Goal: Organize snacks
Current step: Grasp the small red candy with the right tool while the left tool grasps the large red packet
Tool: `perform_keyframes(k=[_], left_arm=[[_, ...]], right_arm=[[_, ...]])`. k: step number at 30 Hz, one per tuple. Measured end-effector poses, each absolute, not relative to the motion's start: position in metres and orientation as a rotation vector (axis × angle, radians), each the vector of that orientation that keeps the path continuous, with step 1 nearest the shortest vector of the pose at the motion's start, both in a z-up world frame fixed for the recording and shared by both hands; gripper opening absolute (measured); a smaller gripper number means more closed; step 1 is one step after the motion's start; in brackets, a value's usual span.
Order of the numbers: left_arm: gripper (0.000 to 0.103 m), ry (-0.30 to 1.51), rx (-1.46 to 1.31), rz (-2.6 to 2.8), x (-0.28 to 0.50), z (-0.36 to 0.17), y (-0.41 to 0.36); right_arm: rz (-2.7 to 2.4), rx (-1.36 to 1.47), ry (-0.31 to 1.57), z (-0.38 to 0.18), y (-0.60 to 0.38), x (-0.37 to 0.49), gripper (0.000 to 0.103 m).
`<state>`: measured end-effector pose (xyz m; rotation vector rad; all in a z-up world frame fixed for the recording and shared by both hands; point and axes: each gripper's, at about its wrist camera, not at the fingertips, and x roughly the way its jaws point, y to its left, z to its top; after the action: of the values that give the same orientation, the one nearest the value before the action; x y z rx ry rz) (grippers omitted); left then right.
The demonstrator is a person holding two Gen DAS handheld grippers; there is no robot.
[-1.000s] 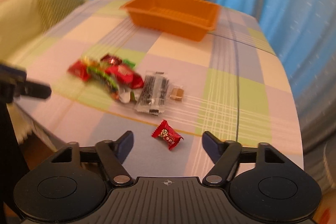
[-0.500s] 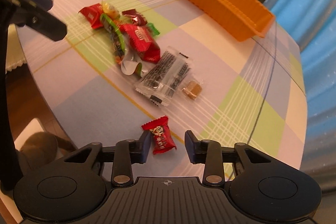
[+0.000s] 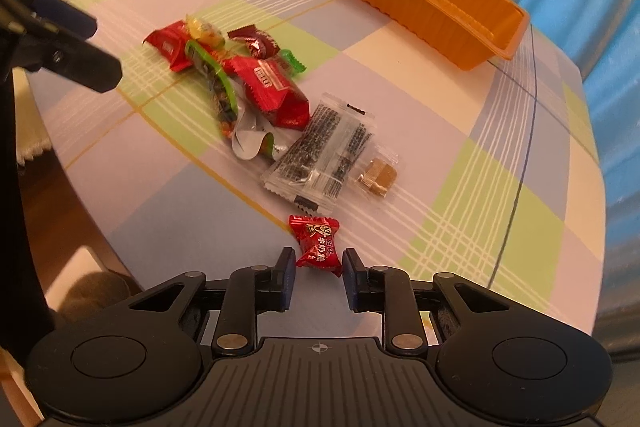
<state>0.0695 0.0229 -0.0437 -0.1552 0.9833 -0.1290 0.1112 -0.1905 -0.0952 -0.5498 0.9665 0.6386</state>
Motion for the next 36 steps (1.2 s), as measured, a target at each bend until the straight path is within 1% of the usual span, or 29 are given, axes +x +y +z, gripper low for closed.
perform_keyframes(k=[6,8,9,10,16,18,19,21,24,28,30,36], left_arm=[[0.088,0.985,-0.158,-0.122,0.073,-0.044,0.028],[0.088,0.984,-0.155,-0.121,0.074,-0.044,0.029],[0.088,0.984,-0.155,-0.122,0.074,-0.044,0.029],[0.088,0.984,-0.154,-0.121,0.075,-0.044,0.030],[0.088,0.985,-0.150,-0.120,0.077,-0.044,0.032],[0.088,0.985,-0.147,-0.123,0.079,-0.043,0.034],[0.088,0.986,-0.143,-0.124,0.079,-0.043,0.035],[0.088,0.986,-0.133,-0.125,0.083,-0.042,0.038],[0.087,0.985,-0.113,-0.128,0.089,-0.040,0.045],[0.082,0.997,-0.055,-0.178,0.102,-0.042,0.054],[0.082,0.996,0.011,-0.237,0.110,-0.042,0.057],[0.073,0.962,0.210,-0.435,0.133,-0.050,0.058]], right_arm=[[0.628,-0.481,0.983,-0.095,-0.189,0.118,0.027],[0.621,-0.468,0.986,-0.095,-0.189,0.120,0.030],[0.617,-0.455,0.989,-0.095,-0.190,0.121,0.034],[0.621,-0.440,0.994,-0.095,-0.191,0.122,0.034],[0.635,-0.426,0.988,-0.096,-0.191,0.123,0.034],[0.631,-0.414,0.994,-0.096,-0.191,0.123,0.032],[0.633,-0.405,0.997,-0.096,-0.192,0.123,0.024],[0.623,-0.391,1.003,-0.096,-0.192,0.123,0.020],[0.601,-0.384,1.005,-0.095,-0.192,0.118,0.019],[0.565,-0.350,1.007,-0.091,-0.197,0.111,0.019],[0.550,-0.325,1.005,-0.087,-0.199,0.108,0.019],[0.527,-0.260,0.978,-0.076,-0.197,0.104,0.019]])
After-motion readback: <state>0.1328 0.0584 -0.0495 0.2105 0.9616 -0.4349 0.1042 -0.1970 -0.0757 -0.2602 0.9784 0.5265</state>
